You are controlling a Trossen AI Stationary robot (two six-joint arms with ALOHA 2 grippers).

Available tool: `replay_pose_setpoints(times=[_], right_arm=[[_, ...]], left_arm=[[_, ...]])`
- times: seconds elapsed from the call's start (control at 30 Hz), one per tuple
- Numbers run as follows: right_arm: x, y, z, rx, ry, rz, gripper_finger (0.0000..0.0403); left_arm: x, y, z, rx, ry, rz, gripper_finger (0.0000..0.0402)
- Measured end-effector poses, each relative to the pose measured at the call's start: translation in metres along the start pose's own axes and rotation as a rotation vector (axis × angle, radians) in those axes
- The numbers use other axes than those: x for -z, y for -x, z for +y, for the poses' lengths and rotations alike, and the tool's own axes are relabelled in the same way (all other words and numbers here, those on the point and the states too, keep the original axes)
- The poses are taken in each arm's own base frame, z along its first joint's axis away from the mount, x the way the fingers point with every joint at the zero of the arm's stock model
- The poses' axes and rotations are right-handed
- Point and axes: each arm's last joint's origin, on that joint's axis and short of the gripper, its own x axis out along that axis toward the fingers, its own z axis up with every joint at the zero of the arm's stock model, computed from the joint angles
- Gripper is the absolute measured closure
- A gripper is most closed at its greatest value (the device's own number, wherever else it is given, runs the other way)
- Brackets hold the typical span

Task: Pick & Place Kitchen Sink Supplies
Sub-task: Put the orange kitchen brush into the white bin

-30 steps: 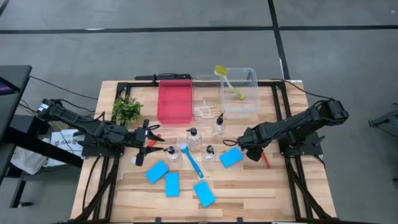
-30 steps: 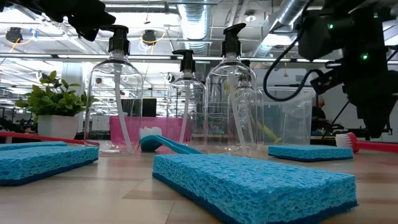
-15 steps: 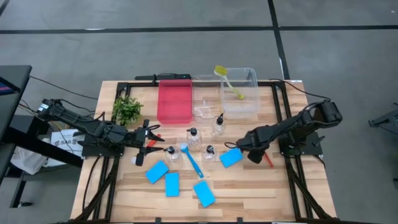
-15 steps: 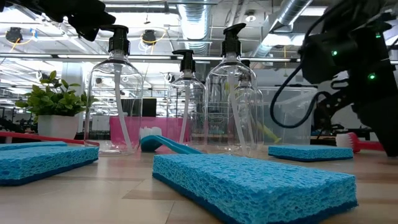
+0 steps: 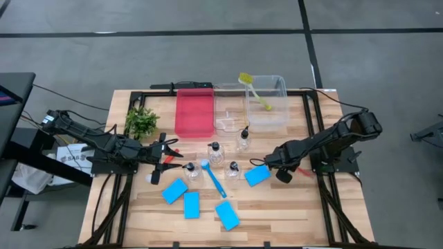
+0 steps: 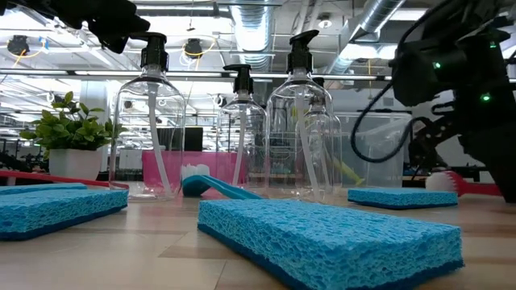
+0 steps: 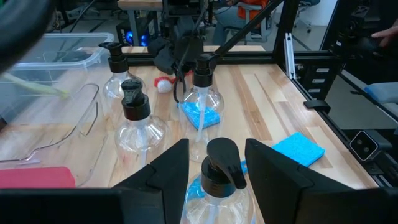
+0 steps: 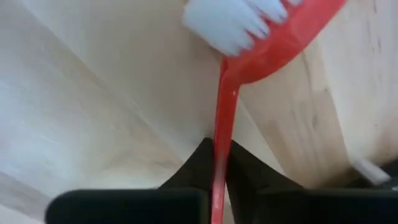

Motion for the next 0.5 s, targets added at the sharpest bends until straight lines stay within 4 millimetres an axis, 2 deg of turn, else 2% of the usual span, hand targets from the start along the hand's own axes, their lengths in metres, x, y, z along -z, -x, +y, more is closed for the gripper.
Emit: replay_pose_setpoints(times=[0.2,0.37,0.5], right_arm=[[0.002,0.010,-0.002,0.045,0.008,0.057,0.0366],[0.002,0.024,0.000,0.050,0.043,0.060,0.0392],[0.003,0.038,0.001,0.010,0.066,0.010,0.0379]], left_arm=[[0.000,0.000,0.000,0.000,0.000,0.000,0.0243],[0.000,0.000,0.000,0.000,0.000,0.000,0.0243],[0.000,0.000,0.000,0.000,0.000,0.000,0.0243]])
